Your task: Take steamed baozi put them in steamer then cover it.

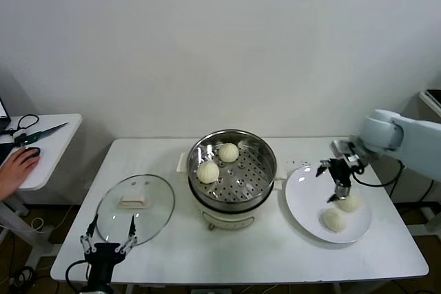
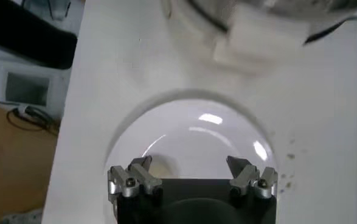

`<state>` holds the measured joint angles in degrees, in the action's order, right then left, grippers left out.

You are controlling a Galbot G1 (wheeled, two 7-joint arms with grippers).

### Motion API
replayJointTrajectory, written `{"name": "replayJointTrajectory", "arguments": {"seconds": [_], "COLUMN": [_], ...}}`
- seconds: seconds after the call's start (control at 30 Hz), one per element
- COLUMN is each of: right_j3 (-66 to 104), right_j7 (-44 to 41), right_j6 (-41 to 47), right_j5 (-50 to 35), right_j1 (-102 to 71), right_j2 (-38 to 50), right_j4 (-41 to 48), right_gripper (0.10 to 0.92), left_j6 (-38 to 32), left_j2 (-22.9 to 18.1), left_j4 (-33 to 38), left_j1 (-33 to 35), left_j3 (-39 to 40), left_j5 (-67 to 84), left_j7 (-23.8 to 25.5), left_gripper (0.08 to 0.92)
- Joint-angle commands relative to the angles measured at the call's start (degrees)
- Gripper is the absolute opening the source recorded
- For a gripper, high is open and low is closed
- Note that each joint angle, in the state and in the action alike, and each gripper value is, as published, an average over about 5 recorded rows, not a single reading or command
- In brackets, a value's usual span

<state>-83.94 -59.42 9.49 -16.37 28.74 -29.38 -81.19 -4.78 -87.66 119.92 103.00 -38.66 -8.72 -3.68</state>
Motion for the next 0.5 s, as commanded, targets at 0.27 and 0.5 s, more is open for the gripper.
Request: {"name": "replayJointTrajectory", "arguments": {"seconds": [0.27, 0.5], "right_j3": [12.5, 12.5], "right_j7": [0.1, 0.1], "right_j6": [-1.7, -1.8], "right_j5": [10.3, 10.3], "right_j1": [-19.4, -19.2], "right_j2": [0.5, -4.7], "right_j4": [7.5, 10.5], "right_gripper": [0.823, 0.823], "left_j6": [0.0, -0.1], "left_j2": [-0.3, -0.5], "left_j4": [-1.0, -1.5], "left_j1": [0.0, -0.1], "left_j3": [-0.3, -0.5], "left_j5": [-0.4, -0.6], "left_j7": [-0.1, 0.0], "left_gripper": [0.823, 0.823]}}
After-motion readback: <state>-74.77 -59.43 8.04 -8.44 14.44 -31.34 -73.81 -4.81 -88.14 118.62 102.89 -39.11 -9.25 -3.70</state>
